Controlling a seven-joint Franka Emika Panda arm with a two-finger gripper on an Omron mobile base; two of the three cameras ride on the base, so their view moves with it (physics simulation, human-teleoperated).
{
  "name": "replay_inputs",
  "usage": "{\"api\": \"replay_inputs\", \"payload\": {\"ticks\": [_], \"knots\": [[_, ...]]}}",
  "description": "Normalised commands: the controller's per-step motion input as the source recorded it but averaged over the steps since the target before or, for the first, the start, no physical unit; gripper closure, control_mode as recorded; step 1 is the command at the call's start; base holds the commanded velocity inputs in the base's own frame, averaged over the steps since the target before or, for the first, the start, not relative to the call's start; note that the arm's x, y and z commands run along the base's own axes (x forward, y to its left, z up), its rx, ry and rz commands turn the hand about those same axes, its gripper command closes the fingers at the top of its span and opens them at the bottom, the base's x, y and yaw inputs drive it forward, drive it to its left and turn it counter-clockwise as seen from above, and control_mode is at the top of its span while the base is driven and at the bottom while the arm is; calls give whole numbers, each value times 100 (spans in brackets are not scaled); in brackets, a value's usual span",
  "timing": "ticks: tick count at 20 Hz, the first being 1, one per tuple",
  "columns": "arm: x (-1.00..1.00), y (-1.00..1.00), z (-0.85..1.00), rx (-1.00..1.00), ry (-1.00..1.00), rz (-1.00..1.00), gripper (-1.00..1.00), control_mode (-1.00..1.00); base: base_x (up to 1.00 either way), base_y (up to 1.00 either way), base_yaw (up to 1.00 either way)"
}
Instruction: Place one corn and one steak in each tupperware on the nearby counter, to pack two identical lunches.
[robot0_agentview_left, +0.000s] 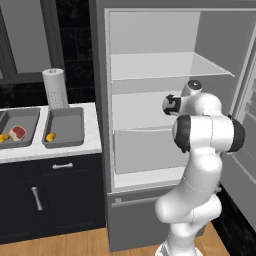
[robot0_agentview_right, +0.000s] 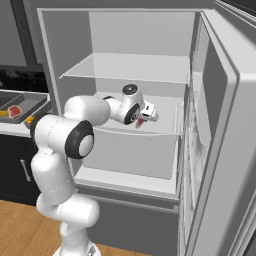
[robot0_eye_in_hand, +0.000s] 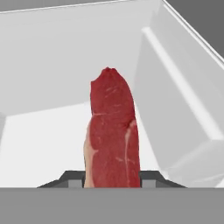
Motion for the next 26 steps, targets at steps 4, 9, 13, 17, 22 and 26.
{"api": "replay_inputs", "payload": {"ticks": [4,9,13,17,22,26], "knots": [[-66,24,15,0,0,0,100,-100,0,0,0],[-83,16,9,0,0,0,100,-100,0,0,0],[-91,15,23,0,0,0,100,-100,0,0,0],[-96,16,12,0,0,0,100,-100,0,0,0],[-85,26,19,0,2,0,100,-100,0,0,0],[-66,49,22,0,3,0,100,-100,0,0,0]]}}
